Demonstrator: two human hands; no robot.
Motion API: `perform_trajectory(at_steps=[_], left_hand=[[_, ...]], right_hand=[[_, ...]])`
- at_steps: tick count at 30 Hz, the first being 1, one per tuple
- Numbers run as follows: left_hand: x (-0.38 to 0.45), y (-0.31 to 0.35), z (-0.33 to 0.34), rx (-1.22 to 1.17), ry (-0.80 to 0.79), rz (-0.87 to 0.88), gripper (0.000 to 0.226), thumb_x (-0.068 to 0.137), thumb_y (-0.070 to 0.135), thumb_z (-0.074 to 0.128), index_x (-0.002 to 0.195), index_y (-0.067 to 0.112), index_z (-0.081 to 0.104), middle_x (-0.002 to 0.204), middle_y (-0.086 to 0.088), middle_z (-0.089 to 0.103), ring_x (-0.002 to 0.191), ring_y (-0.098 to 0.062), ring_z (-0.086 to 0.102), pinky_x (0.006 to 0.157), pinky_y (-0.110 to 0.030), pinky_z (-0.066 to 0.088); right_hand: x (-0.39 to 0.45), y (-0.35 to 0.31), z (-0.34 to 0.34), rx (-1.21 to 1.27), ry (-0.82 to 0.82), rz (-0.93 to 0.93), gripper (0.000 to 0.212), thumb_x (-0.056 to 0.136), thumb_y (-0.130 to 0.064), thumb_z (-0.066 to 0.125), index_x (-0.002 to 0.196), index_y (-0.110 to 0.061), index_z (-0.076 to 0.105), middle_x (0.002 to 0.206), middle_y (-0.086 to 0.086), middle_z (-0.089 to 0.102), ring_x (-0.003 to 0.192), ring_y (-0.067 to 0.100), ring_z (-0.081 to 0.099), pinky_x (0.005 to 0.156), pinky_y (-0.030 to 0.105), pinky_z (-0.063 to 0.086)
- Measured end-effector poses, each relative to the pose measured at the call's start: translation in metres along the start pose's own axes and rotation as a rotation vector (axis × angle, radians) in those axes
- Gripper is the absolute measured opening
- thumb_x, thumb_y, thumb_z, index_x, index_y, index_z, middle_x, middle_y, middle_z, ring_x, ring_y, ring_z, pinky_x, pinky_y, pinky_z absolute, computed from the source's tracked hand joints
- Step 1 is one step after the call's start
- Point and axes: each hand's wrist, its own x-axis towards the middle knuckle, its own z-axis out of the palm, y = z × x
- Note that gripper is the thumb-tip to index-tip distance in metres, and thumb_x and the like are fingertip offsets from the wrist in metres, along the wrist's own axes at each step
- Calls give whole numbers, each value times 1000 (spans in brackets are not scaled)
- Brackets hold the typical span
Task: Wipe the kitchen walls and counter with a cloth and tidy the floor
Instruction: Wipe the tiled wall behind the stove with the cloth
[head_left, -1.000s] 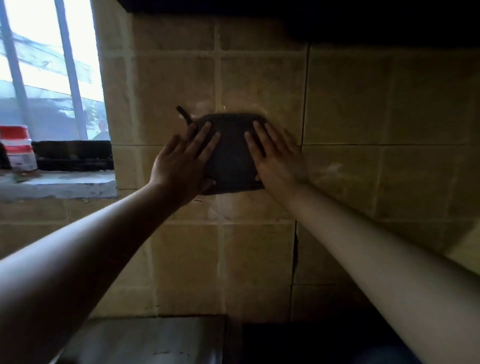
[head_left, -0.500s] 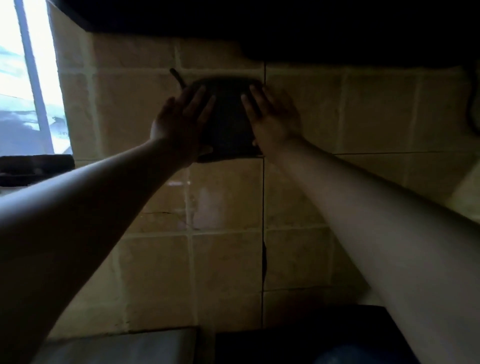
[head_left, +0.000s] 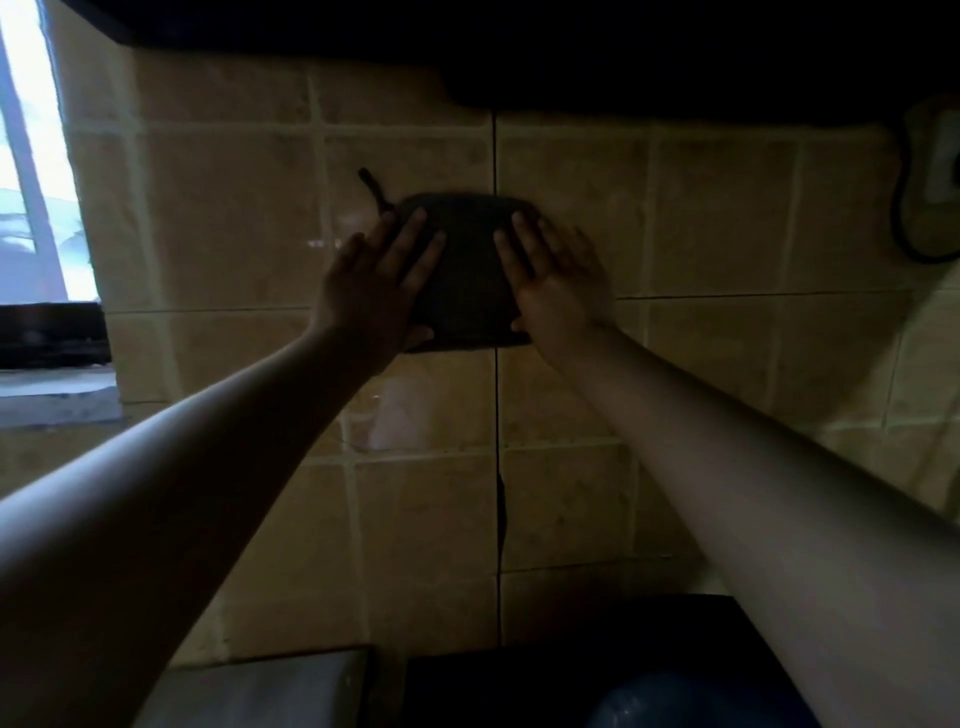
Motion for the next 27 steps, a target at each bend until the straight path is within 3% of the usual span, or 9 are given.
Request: perform_trajectory(at_steps=[11, 14, 17, 21, 27], left_hand=[[-34, 20, 21, -56, -62, -26, 95, 86, 53, 49, 147, 21, -17, 156, -9, -18, 145, -30, -9, 115, -42, 7], [-53, 27, 35, -74, -45, -13, 99, 81, 51, 58, 148, 21, -8, 158, -11, -7, 145, -33, 1, 113, -44, 13], [-75, 34, 51, -4, 48, -8, 103, 70, 54, 68, 149, 17, 13, 156, -14, 17, 141, -35, 23, 110, -44, 23], [-96, 44, 67, 37, 34, 0, 103, 72, 58, 63, 149, 19, 6, 156, -12, 15, 142, -33, 20, 108, -40, 10], [-120, 54, 88, 22, 114, -9, 105, 62, 56, 70, 145, 18, 21, 151, -14, 31, 136, -35, 35, 105, -42, 18]], right_hand=[[-33, -17, 30, 64, -23, -13, 93, 87, -35, 59, 150, -19, -8, 158, 4, -14, 146, 24, -8, 116, 40, -6], [-46, -25, 43, 66, -35, -24, 94, 87, -36, 59, 150, -20, -9, 158, 3, -15, 146, 24, -9, 116, 40, -5], [-63, -35, 62, 85, -67, -41, 96, 85, -35, 61, 150, -20, -9, 158, 4, -13, 146, 25, -8, 116, 41, -4], [-83, -47, 78, 88, -48, -38, 95, 86, -36, 61, 150, -20, -8, 158, 5, -11, 146, 26, -6, 116, 41, -5], [-99, -55, 86, 60, -91, -74, 90, 90, -33, 57, 150, -17, -9, 158, 7, -13, 146, 28, -9, 112, 37, -14]])
